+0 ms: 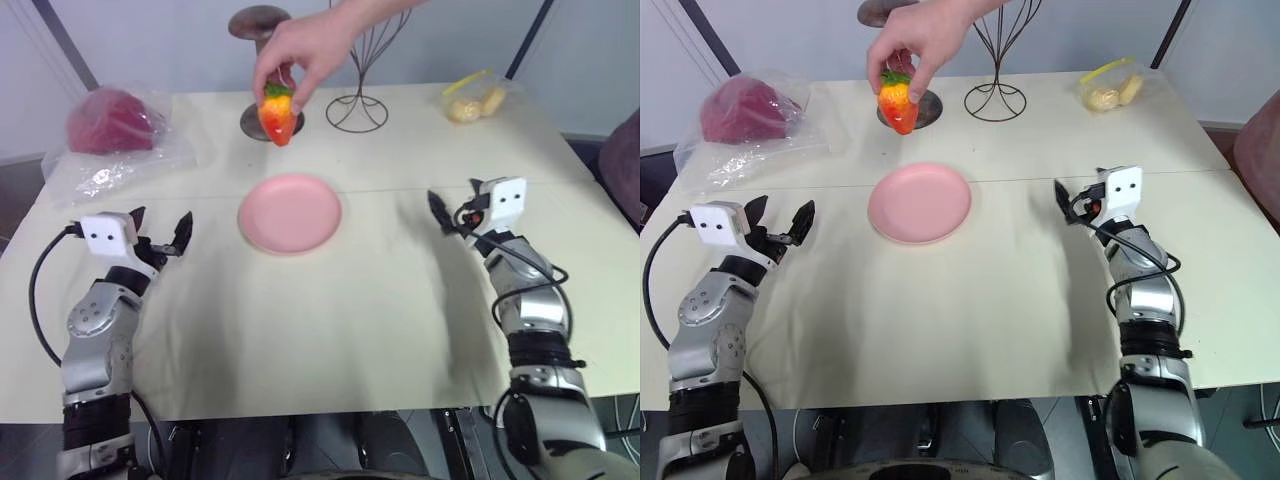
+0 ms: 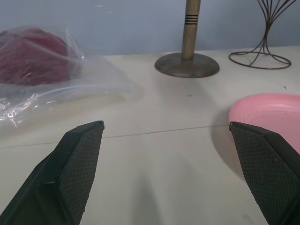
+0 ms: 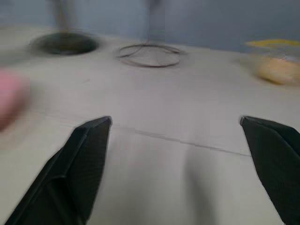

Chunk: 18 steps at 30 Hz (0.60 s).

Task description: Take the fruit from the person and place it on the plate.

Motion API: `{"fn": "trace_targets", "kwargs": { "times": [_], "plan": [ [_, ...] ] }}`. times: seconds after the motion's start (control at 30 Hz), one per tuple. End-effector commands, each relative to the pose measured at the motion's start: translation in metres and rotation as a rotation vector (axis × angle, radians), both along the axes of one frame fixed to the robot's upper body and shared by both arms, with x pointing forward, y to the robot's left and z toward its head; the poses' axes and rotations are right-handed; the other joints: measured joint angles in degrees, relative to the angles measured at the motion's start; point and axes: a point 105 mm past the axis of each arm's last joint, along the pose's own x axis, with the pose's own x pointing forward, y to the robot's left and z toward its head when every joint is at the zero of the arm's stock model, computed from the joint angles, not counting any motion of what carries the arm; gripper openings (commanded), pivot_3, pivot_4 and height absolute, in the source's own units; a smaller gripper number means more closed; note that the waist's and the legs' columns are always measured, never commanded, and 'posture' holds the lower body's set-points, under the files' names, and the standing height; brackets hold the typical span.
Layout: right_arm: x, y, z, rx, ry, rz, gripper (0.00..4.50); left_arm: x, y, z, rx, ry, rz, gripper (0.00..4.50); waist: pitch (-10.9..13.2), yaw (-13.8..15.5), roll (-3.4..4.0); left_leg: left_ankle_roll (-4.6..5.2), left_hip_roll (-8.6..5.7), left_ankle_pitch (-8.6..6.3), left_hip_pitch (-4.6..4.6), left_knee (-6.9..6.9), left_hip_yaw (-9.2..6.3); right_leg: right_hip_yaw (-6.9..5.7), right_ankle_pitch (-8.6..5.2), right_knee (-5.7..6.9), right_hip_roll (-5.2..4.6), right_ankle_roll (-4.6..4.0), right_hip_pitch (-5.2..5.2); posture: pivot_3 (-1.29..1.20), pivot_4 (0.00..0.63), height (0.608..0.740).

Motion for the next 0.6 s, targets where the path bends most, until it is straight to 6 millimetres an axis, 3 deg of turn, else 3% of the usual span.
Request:
{"fn": "trace_targets", "kwargs": {
  "times": [0.03,0.1,0.23,0.4,0.6],
  "plan": [
    [-0.039,0.033,0.033,-0.044,0.026,0.327,4.47,-0.002,0.000,0.012,0.035,-0.033,-0.005,4.50,0.0,0.1,0.00,0.00,0.00,0.00,0.00,0.02,-0.01,-0.01,0.00,0.00,0.00,0.00,0.02,0.00,0.150,0.740],
    [-0.057,0.040,0.036,-0.099,0.105,0.433,4.47,-0.001,0.000,0.011,0.038,-0.028,-0.009,4.50,0.0,0.4,-0.01,0.04,0.00,-0.02,0.01,0.05,-0.08,-0.05,0.00,-0.03,-0.01,0.00,0.08,0.00,0.150,0.740],
    [-0.063,0.047,0.047,-0.141,0.112,0.452,4.47,0.004,-0.014,0.015,0.037,-0.032,-0.053,4.50,0.0,0.9,-0.06,0.22,0.00,-0.13,0.09,0.07,-0.12,-0.08,0.00,-0.09,-0.01,0.00,0.23,0.00,0.150,0.740],
    [-0.058,0.050,0.048,-0.122,0.096,0.424,4.47,0.012,-0.047,0.049,0.004,-0.110,-0.145,4.50,0.0,2.1,-0.08,0.11,-0.02,-0.07,0.06,0.12,-0.12,-0.10,0.00,-0.09,-0.04,0.01,0.23,0.00,0.150,0.740],
    [-0.055,0.054,0.039,-0.137,0.102,0.417,4.47,0.032,-0.111,0.084,0.005,-0.141,-0.308,4.50,0.0,2.8,-0.10,0.07,-0.09,-0.04,0.07,0.18,-0.13,-0.13,0.01,-0.09,-0.07,0.02,0.29,0.00,0.150,0.740]
  ]
}}
